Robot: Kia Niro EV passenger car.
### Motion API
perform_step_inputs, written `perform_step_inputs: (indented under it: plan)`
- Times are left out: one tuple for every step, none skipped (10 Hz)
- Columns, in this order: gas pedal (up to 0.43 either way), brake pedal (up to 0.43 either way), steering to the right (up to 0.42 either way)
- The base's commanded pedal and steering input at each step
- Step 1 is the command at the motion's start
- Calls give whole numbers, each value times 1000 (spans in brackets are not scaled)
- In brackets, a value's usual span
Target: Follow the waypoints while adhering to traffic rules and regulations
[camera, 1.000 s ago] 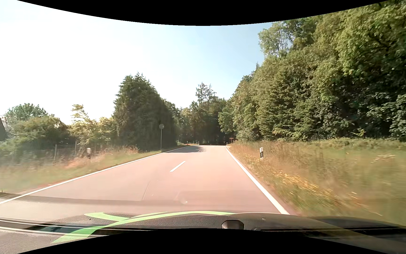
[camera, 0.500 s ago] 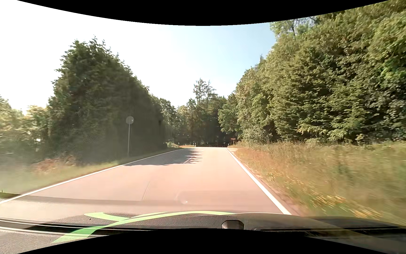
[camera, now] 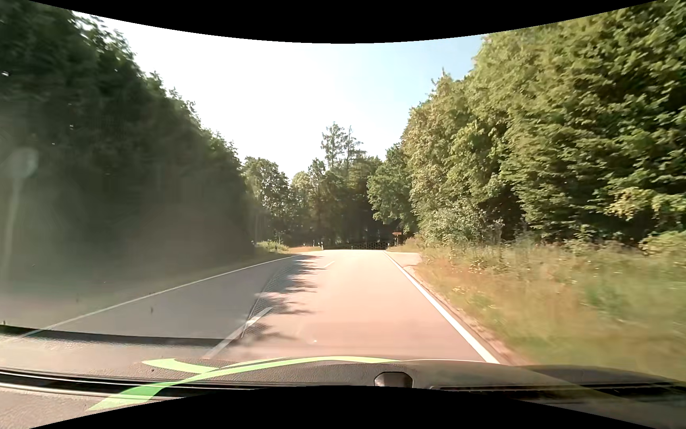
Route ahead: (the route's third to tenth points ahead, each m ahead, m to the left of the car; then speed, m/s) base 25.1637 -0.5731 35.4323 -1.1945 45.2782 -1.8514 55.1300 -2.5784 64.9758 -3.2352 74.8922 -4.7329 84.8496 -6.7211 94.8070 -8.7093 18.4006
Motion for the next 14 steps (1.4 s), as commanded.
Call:
perform_step_inputs:
  plan:
    - [209,0,2]
    - [228,0,2]
    - [240,0,2]
    - [248,0,2]
    - [260,0,2]
    - [260,0,2]
    - [220,0,2]
    - [157,0,2]
    - [150,0,2]
    - [150,0,2]
    - [157,0,2]
    - [169,0,2]
    - [189,0,2]
    - [189,0,3]
